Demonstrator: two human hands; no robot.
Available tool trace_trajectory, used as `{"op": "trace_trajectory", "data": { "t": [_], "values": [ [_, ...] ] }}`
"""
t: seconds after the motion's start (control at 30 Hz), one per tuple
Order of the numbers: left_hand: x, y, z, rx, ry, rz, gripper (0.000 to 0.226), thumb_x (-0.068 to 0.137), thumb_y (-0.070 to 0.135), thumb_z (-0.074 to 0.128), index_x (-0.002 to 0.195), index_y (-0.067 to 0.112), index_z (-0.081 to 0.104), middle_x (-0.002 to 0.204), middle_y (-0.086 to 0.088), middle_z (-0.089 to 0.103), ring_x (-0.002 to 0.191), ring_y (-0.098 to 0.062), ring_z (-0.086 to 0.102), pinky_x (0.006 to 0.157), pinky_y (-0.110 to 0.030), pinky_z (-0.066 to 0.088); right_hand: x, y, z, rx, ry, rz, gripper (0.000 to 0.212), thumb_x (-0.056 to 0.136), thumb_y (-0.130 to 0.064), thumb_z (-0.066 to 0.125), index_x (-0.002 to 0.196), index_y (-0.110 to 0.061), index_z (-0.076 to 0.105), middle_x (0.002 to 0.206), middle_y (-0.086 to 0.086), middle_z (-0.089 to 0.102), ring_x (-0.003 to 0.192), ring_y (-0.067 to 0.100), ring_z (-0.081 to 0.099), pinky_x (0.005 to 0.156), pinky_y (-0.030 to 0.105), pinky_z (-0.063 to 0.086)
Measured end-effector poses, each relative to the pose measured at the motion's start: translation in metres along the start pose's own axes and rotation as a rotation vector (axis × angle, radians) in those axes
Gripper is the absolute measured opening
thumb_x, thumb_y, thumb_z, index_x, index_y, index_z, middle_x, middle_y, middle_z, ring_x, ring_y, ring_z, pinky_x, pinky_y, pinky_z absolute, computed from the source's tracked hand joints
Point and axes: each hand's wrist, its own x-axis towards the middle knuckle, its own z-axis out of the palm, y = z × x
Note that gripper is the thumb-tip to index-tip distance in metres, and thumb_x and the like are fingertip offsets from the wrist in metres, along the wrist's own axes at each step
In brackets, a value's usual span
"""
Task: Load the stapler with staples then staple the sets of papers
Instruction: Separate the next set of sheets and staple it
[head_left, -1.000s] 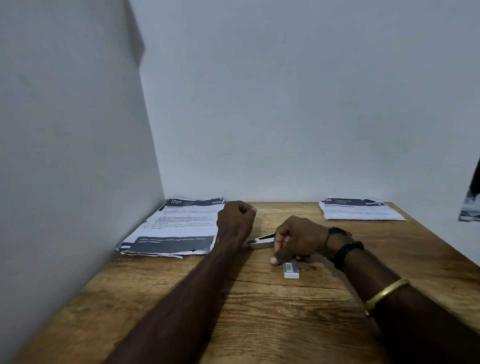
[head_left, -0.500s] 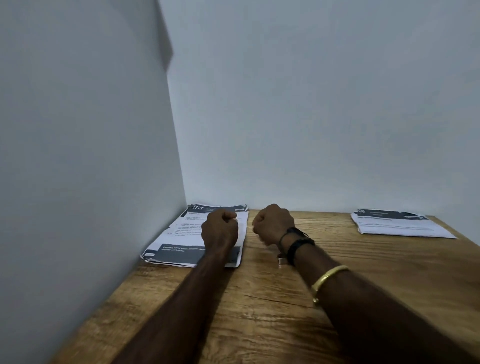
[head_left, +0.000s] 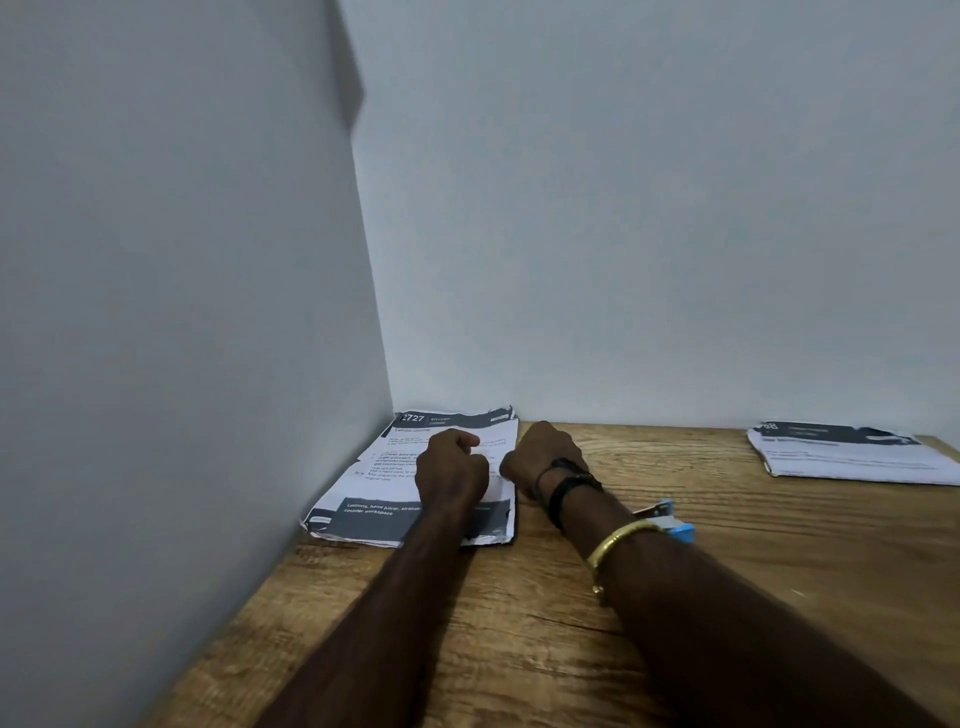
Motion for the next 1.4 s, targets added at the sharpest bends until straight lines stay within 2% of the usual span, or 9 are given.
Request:
{"op": "trace_trajectory", "data": {
  "t": [0.37,0.7,0.83,0.93,1.07,1.17,1.27,1.33,1.4],
  "values": [
    [-0.003,0.005,-0.004,-0.103,0.076,0.033,0.033,0.086,0.005,0.057,0.11,0.018,0.076,0.117,-0.003,0.075,0.116,-0.025,0.065,0.104,-0.033,0.045,0.01,0.0,-0.001,0.189,0.061,0.092,0.027,0.085,-0.019,0.062,0.107,-0.006,0.069,0.117,0.017,0.072,0.106,0.036,0.068,0.088,0.037,0.057],
    [-0.021,0.026,0.0,-0.199,0.084,0.191,0.017,0.089,0.017,0.07,0.104,0.015,0.078,0.109,-0.003,0.078,0.107,-0.02,0.07,0.101,-0.032,0.05,0.01,0.031,-0.048,0.166,0.107,0.064,0.035,0.096,-0.017,0.049,0.125,-0.009,0.066,0.13,0.013,0.064,0.123,0.031,0.058,0.082,0.025,0.037],
    [-0.033,0.042,0.012,-0.165,0.062,0.218,0.016,0.09,0.019,0.07,0.103,0.015,0.078,0.112,-0.003,0.077,0.111,-0.022,0.068,0.1,-0.03,0.047,0.0,0.064,-0.077,0.139,0.115,0.01,0.026,0.091,-0.009,0.055,0.109,-0.005,0.074,0.118,0.015,0.07,0.116,0.033,0.064,0.081,0.022,0.036],
    [-0.043,0.05,0.021,-0.119,0.102,0.233,0.017,0.09,0.021,0.07,0.104,0.018,0.077,0.119,-0.006,0.073,0.118,-0.025,0.063,0.102,-0.031,0.043,-0.006,0.094,-0.1,0.201,0.152,0.013,0.019,0.089,-0.004,0.058,0.099,0.001,0.075,0.112,0.02,0.072,0.111,0.037,0.065,0.089,0.03,0.049],
    [-0.052,0.059,0.033,-0.058,0.094,0.139,0.019,0.091,0.028,0.067,0.109,0.029,0.074,0.126,-0.007,0.065,0.124,-0.031,0.057,0.103,-0.04,0.044,-0.017,0.129,-0.131,0.259,0.269,0.059,0.013,0.086,-0.013,0.065,0.078,-0.011,0.074,0.096,0.013,0.071,0.098,0.026,0.065,0.084,0.03,0.047],
    [-0.056,0.06,0.044,-0.112,0.012,0.071,0.025,0.091,0.021,0.062,0.113,0.027,0.073,0.126,-0.008,0.07,0.12,-0.031,0.061,0.101,-0.038,0.047,-0.02,0.15,-0.143,0.33,0.26,0.062,0.026,0.089,-0.011,0.062,0.068,-0.026,0.061,0.094,0.007,0.061,0.093,0.018,0.055,0.095,0.037,0.051],
    [-0.058,0.059,0.053,-0.145,-0.031,0.038,0.031,0.091,0.019,0.061,0.121,0.025,0.068,0.129,-0.009,0.069,0.122,-0.032,0.061,0.105,-0.037,0.046,-0.022,0.164,-0.146,0.477,0.288,0.044,0.044,0.081,0.001,0.067,0.044,-0.019,0.057,0.084,0.01,0.058,0.086,0.021,0.052,0.087,0.038,0.048],
    [-0.055,0.057,0.056,-0.143,-0.047,-0.007,0.038,0.093,0.024,0.061,0.131,0.021,0.06,0.135,-0.011,0.065,0.127,-0.034,0.058,0.108,-0.037,0.042,-0.021,0.168,-0.146,0.494,0.266,0.04,0.039,0.079,0.004,0.068,0.046,-0.014,0.056,0.079,0.015,0.061,0.082,0.027,0.057,0.087,0.043,0.052],
    [-0.051,0.054,0.058,-0.092,-0.065,-0.026,0.043,0.095,0.032,0.06,0.134,0.016,0.055,0.139,-0.012,0.061,0.129,-0.035,0.056,0.107,-0.037,0.04,-0.02,0.169,-0.145,0.495,0.232,0.056,0.018,0.08,0.001,0.069,0.063,-0.003,0.069,0.087,0.024,0.071,0.088,0.036,0.067,0.093,0.048,0.054]
  ]
}}
